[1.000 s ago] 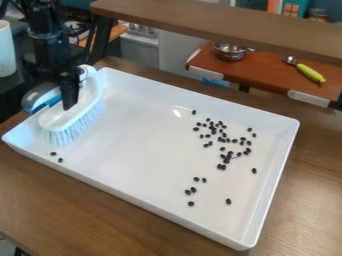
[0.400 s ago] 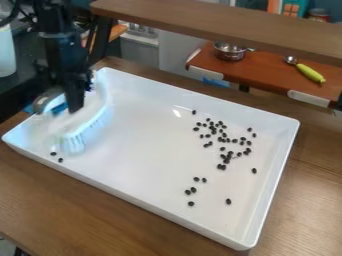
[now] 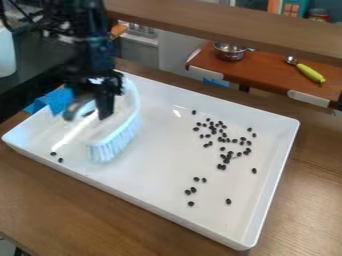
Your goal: Sweep into pile
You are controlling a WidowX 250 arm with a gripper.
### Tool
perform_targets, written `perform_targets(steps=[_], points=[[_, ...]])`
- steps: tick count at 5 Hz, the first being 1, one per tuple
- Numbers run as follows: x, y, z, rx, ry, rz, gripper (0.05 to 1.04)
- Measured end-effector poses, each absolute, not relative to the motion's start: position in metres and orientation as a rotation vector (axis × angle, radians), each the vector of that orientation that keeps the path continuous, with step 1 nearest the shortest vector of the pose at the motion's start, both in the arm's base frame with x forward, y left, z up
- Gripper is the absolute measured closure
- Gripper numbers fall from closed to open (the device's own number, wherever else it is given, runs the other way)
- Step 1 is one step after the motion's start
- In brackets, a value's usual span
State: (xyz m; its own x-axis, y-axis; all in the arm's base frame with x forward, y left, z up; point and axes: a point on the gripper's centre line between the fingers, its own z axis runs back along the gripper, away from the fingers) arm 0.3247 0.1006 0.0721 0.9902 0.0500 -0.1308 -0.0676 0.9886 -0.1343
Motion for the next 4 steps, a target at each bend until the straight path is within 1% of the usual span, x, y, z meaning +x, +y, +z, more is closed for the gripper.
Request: perform_targets(steps=[1,2,3,4], points=[[0.323,0.070,0.072,-0.154,0.118,0.038,0.592],[0.323,0.036,0.069,-0.151,0.077,0.010,0.592],[0.323,0.009,0.066,-0.150,0.074,0.010,0.592],[0.324,-0.017,0.068,-0.173,0.076,0.027,0.592]])
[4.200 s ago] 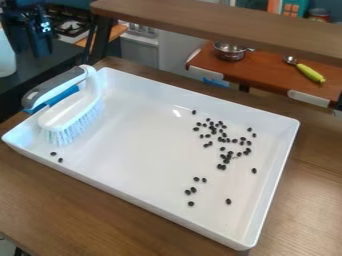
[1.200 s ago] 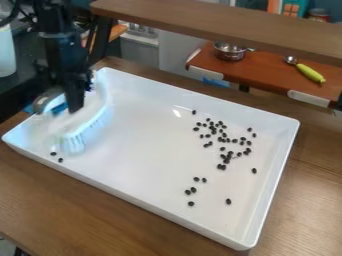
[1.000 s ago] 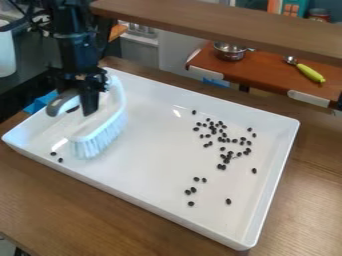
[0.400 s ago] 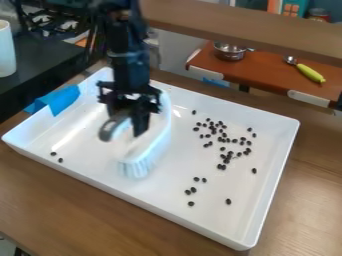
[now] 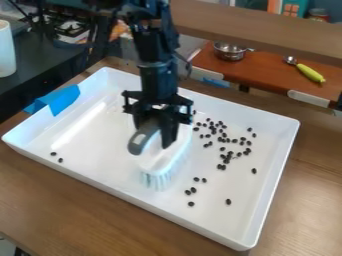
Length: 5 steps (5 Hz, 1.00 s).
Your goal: Sweep into pile
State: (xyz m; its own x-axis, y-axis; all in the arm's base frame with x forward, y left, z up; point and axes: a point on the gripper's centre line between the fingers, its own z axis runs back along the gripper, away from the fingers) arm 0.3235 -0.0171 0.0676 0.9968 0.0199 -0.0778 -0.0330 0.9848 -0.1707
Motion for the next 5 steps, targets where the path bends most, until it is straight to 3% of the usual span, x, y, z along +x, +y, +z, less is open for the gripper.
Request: perform_targets(steps=[3,5], points=[[0.319,-0.087,0.069,-0.217,0.079,0.038,0.592],[0.319,-0.090,0.075,-0.255,0.079,0.019,0.592]])
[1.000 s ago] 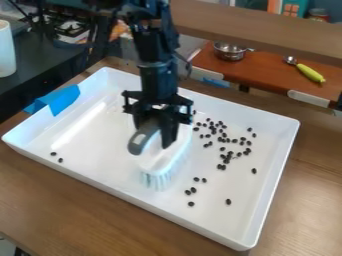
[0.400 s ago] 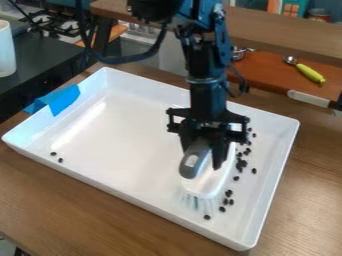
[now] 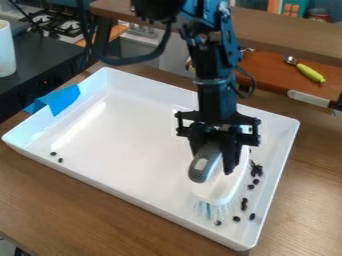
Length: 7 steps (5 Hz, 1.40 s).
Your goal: Sweep into pile
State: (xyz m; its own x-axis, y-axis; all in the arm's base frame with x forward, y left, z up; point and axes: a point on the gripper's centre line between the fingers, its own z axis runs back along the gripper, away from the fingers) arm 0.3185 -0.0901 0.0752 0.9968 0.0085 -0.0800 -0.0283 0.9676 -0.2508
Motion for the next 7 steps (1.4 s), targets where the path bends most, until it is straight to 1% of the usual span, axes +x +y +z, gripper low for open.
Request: perform_targets(steps=[1,2,3,4,5,6,7], points=[[0.327,-0.061,0.107,-0.310,0.013,0.043,0.592],[0.334,-0.018,0.127,-0.362,-0.001,0.116,0.592],[0.330,0.028,0.131,-0.377,-0.027,0.112,0.592],[0.321,0.070,0.130,-0.352,-0.056,0.086,0.592],[0.319,0.108,0.134,-0.308,-0.103,0.051,0.592],[0.314,0.135,0.128,-0.292,-0.073,0.074,0.592],[0.312,0.149,0.125,-0.251,-0.049,0.052,0.592]])
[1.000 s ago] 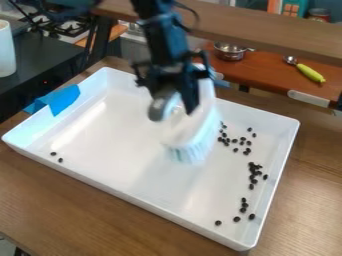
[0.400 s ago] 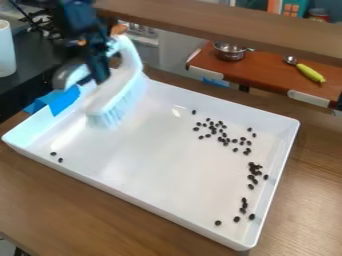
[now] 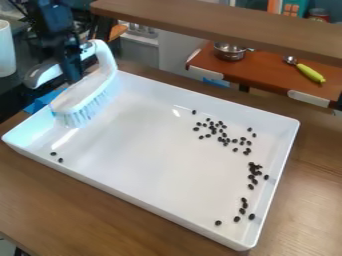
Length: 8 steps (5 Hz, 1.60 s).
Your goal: Sweep into pile
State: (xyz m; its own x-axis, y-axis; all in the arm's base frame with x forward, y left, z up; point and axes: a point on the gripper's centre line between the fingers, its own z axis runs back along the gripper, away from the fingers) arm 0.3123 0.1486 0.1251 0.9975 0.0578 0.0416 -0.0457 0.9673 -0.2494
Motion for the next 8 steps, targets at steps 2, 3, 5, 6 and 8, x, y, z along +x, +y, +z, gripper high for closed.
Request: perform_targets(steps=[2,3,5,6,8], points=[[0.303,0.175,0.118,-0.167,-0.021,0.020,0.592],[0.299,0.180,0.108,-0.125,-0.015,-0.001,0.592],[0.292,0.184,0.087,-0.077,-0.011,-0.026,0.592],[0.291,0.183,0.082,-0.073,-0.013,-0.028,0.592],[0.288,0.183,0.071,-0.048,-0.014,0.004,0.592]])
